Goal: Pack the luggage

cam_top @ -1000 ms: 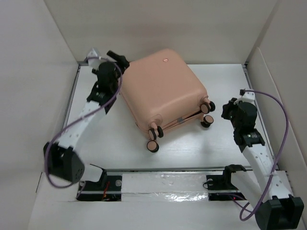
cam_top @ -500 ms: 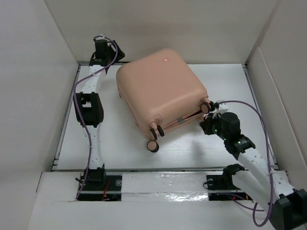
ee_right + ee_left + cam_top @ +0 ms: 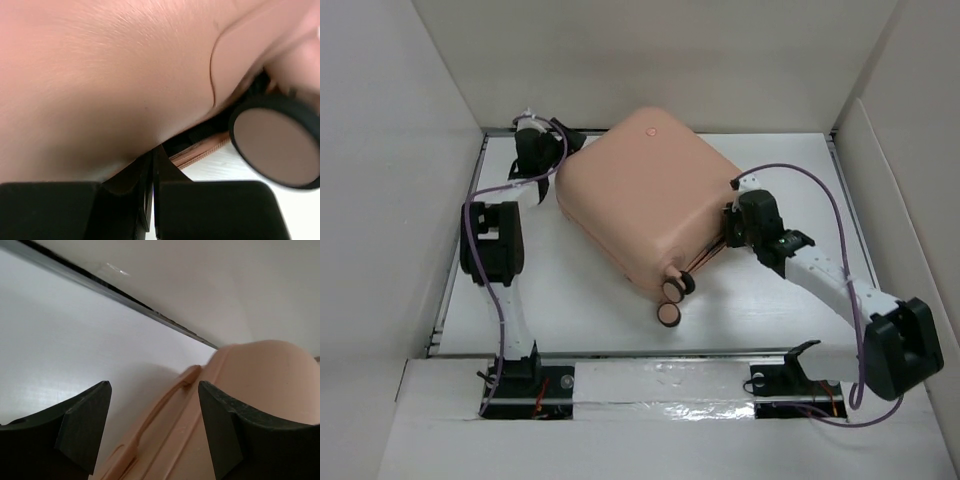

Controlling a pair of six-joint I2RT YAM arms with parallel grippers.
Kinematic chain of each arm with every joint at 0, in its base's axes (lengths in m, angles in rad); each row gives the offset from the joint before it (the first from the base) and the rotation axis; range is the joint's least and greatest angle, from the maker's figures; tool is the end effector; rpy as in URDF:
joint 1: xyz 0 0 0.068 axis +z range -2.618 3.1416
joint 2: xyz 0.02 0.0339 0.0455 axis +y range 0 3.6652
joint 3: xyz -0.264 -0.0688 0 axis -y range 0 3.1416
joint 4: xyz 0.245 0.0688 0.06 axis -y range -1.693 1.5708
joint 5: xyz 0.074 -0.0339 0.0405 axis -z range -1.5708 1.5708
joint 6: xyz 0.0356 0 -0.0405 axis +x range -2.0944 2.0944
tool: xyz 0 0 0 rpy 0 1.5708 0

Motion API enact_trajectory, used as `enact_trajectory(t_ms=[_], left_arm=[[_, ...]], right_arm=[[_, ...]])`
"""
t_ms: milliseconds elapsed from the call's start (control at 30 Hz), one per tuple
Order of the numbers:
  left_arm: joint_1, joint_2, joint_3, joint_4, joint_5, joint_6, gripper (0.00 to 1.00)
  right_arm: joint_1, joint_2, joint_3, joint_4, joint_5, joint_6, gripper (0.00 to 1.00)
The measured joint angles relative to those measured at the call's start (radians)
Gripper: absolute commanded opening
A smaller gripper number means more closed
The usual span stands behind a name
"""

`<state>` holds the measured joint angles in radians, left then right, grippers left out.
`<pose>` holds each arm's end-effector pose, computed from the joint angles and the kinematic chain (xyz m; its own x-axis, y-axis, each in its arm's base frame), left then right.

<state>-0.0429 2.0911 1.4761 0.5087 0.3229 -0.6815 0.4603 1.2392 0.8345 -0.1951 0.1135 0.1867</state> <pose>0.4922 -0.0324 0.2388 -0.3065 -0.5848 -0.7510 0.2096 0.7282 -0.6525 0.2465 0.1177 0.2601 -0.5633 -0.0735 -0.8230 -0.2575 0.9620 0.0904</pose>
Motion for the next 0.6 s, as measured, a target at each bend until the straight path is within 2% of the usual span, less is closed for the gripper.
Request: enact_trajectory(t_ms=[100,233,367,500,533,600], left_arm=[[-0.007,-0.179,-0.302,0.195,-0.086,-0.071,0.65],[-0.048,-0.404,-0.612,0.365,-0.265,-0.109,0.58],[-0.177,-0.777,-0.955,0.452,-0.488,-0.127,0.57],[-0.417,-1.122,-1.139,0.453,-0.677,-0.076,0.56],[-0.479,-1.185,-1.160,0.438,-0.703,-0.073,0.56],[-0.586,-1.286,-1.190,0.364,-0.739,-0.089,0.56]], right_arm=[[-0.028,0.100,0.066,-0.026,0.058,-0.033,0.08],[-0.069,0.247,0.239,-0.059,0.114,-0.088,0.09],[-0.082,0.423,0.488,-0.122,0.100,-0.226,0.17],[-0.064,0.641,0.847,-0.126,-0.024,-0.267,0.33],[-0.051,0.683,0.933,-0.119,-0.045,-0.267,0.47],[-0.015,0.727,1.049,-0.090,-0.151,-0.232,0.63]])
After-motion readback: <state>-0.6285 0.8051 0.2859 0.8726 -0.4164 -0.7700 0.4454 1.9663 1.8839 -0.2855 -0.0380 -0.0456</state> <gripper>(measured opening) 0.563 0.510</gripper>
